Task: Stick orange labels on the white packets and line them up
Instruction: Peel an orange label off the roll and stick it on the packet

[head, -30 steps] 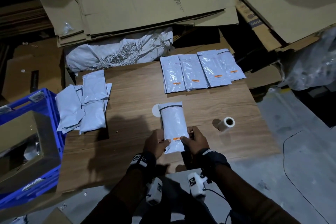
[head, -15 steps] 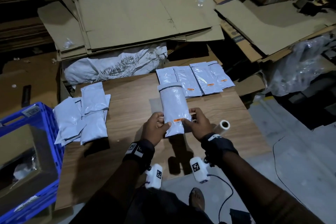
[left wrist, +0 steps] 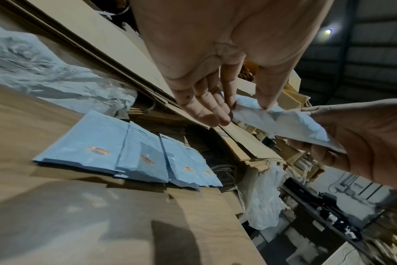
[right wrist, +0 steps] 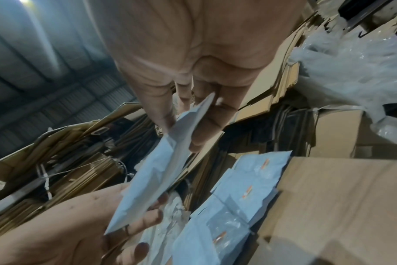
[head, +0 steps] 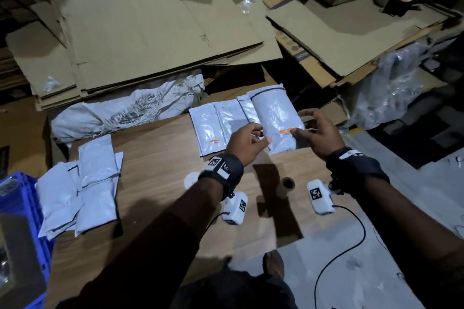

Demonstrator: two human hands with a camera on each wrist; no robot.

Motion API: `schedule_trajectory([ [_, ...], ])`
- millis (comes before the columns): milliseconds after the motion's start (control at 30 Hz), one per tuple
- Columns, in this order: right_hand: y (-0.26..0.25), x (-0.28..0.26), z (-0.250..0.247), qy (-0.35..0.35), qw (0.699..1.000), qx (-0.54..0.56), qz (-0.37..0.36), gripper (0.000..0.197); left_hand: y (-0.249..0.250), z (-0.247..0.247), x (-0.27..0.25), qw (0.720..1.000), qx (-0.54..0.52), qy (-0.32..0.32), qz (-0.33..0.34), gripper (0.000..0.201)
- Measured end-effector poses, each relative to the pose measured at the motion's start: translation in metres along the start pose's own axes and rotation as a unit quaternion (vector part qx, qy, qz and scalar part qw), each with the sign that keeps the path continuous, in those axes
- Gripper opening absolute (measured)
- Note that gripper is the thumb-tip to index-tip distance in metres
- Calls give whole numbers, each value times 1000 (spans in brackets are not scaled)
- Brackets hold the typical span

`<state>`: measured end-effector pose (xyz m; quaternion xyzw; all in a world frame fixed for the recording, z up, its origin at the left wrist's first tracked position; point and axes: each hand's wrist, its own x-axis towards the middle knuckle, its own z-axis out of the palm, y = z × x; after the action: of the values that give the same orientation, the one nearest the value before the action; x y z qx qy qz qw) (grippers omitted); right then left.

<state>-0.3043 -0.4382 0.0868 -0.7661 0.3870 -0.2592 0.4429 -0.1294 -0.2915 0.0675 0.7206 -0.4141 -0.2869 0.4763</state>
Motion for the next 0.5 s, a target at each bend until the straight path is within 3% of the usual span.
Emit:
schedule_trajectory([
  [233, 81, 82, -47, -29, 999, -20, 28, 41, 5, 75, 88, 996, 62, -49, -38, 41],
  [500, 144, 167, -42, -52, 995, -51, 73, 40, -21, 136, 174, 983, 141, -70, -93, 32],
])
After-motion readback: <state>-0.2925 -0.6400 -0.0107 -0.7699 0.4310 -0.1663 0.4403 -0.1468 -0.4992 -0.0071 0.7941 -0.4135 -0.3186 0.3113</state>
